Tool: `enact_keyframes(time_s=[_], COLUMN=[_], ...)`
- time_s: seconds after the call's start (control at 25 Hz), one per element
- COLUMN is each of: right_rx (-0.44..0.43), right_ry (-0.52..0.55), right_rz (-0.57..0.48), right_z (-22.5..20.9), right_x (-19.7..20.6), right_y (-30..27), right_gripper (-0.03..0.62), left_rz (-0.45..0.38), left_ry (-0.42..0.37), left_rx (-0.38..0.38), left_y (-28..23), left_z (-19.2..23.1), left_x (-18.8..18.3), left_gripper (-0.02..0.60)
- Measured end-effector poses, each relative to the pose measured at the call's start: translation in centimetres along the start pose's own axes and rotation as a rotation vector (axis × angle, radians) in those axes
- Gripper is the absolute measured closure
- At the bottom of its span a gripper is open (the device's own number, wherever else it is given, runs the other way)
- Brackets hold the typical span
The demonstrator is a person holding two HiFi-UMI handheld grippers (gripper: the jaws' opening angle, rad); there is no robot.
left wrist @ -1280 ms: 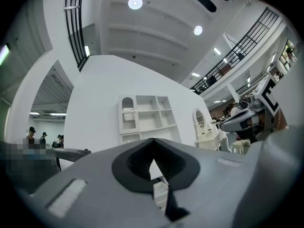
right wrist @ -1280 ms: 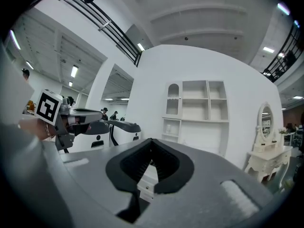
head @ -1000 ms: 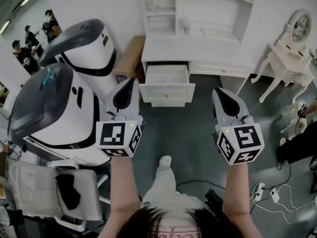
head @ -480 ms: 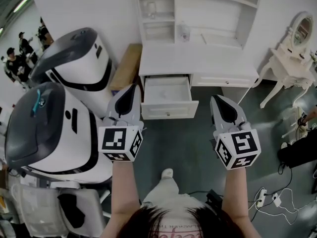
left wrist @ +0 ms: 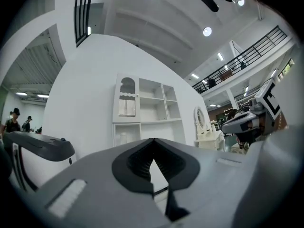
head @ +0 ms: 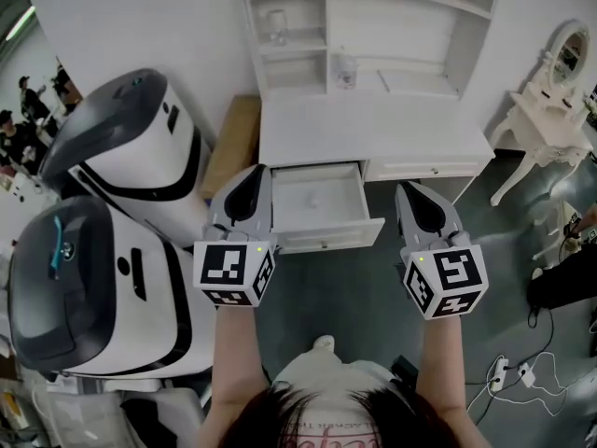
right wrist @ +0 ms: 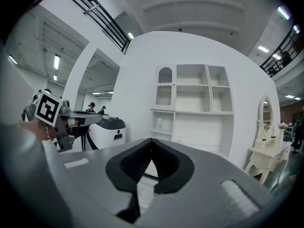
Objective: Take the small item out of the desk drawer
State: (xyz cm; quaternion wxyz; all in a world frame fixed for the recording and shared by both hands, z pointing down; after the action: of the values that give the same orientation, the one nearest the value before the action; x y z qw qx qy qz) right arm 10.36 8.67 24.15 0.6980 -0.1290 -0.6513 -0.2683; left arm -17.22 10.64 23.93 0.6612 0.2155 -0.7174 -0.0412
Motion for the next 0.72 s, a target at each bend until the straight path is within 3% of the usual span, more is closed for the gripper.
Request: enact_keyframes(time_s=[0.72], right_rx=[0.024], right_ry=[-0.005], right_rz=[0.060], right_z=[-1.4], right_x=[2.6], right_y=[-3.8], right_gripper=[0.592], left_rz=[0.039], left_ry=[0.020], left_rx=[0.001], left_y=[-3.9], left_z=[2.8], left_x=[3.5], left_gripper=[0.571])
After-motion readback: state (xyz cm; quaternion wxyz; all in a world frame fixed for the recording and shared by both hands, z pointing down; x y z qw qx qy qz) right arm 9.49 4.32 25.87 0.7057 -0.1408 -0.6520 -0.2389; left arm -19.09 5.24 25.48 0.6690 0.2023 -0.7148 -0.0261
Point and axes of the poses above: the fingertips, and each gripper's own axes: y backward along the fingers, z to its left, x out of its underside, the point moved 9 cm from there along y, backward along the fingers, and after that the axes turned 13 degrees about -z, right-handed, at the moved point
